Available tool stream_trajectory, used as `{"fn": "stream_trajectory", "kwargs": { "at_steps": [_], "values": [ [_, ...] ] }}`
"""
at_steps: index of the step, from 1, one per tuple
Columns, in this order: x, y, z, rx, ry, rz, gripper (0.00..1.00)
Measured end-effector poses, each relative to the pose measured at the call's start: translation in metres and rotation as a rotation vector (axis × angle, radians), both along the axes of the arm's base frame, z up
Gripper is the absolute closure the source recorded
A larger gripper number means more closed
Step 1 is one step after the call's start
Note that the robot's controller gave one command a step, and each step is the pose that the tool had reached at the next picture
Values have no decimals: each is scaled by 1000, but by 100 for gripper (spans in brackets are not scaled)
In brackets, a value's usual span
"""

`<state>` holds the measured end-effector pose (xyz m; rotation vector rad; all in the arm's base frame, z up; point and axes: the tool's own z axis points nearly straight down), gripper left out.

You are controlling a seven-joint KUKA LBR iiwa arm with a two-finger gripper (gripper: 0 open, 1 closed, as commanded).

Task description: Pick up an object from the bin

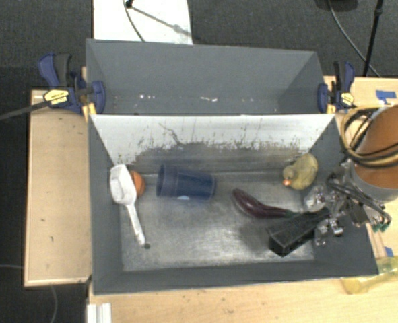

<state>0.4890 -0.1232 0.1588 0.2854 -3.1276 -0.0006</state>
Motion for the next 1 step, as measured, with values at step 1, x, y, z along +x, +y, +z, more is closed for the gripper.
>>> {"fn": "stream_trajectory", "kwargs": {
  "at_steps": [1],
  "values": [
    [-3, -3, 52, 2, 6, -11, 100]
  ]
}}
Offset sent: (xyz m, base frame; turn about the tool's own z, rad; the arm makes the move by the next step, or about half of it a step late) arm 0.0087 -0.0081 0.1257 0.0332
